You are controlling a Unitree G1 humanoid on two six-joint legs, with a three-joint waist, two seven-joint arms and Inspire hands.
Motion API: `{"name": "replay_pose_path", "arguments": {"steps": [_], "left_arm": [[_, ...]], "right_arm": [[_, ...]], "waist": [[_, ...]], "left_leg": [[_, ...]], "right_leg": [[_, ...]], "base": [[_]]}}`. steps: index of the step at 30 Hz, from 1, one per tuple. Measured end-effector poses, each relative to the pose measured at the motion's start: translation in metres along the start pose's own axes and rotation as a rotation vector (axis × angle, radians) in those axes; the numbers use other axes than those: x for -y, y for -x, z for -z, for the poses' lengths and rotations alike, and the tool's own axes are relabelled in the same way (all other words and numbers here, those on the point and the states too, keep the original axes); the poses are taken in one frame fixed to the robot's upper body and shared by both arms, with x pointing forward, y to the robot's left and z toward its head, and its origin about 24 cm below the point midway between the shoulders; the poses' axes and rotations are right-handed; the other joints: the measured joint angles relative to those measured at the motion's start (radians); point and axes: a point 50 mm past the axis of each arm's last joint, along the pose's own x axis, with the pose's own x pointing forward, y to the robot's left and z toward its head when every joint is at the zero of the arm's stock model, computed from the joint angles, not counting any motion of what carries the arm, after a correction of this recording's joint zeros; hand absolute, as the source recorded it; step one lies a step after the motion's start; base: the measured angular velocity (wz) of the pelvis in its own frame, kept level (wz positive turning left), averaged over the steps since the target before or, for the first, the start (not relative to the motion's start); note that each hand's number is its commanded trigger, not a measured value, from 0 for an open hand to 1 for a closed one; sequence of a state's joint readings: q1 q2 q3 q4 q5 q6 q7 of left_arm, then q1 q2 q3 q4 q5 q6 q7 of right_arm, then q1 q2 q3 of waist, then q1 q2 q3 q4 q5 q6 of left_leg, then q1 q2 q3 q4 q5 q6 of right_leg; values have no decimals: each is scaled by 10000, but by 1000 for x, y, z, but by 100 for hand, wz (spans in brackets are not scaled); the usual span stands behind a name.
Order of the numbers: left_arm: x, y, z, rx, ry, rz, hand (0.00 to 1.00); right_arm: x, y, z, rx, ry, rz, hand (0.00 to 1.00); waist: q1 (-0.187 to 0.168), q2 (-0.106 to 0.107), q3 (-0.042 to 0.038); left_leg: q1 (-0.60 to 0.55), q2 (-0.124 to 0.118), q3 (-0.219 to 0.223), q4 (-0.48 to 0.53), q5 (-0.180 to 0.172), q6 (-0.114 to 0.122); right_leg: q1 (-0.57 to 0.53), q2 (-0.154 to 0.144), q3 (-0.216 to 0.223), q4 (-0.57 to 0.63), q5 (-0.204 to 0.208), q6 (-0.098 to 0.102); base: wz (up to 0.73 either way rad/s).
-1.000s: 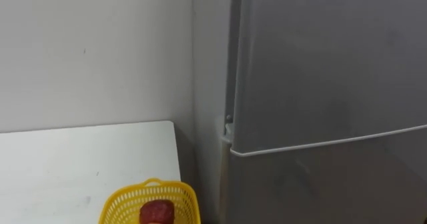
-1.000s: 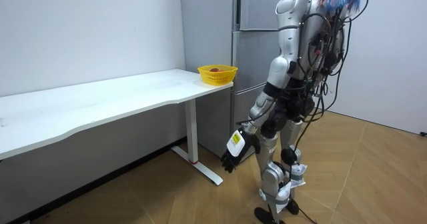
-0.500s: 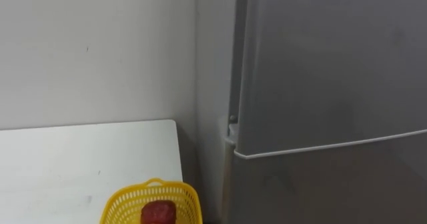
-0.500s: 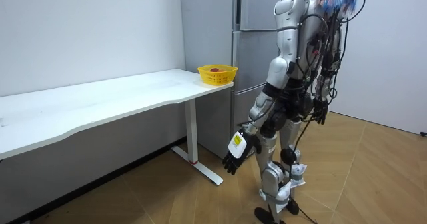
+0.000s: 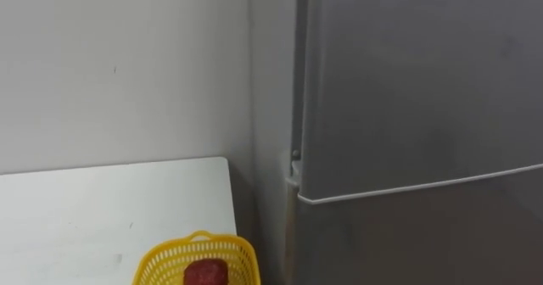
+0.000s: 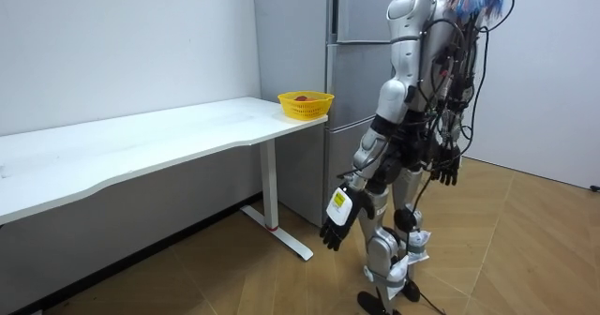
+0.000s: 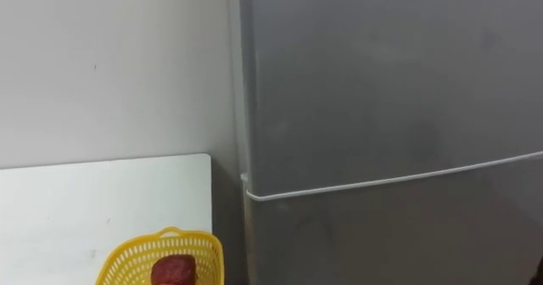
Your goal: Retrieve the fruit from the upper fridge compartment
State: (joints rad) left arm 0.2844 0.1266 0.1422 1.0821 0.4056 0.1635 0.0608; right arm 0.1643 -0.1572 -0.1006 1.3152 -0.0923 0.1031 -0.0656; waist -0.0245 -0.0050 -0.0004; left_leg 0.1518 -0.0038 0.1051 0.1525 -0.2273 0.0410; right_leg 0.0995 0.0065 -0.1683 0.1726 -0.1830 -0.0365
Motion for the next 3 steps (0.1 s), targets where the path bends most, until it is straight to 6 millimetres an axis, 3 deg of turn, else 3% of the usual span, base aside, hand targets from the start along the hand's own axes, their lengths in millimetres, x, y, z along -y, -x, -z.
{"name": "replay_pose_path", "arguments": {"steps": [3], "left_arm": [[2, 0, -3, 18, -165, 128, 0]], "right_arm": [[-1, 0, -6, 115, 719, -239, 0]], "waist": [[-7, 8, 0]], "left_leg": [[1, -14, -6, -2, 0, 2]], "right_leg": [[-8, -13, 8, 29, -23, 20]], "base": [[0]]}}
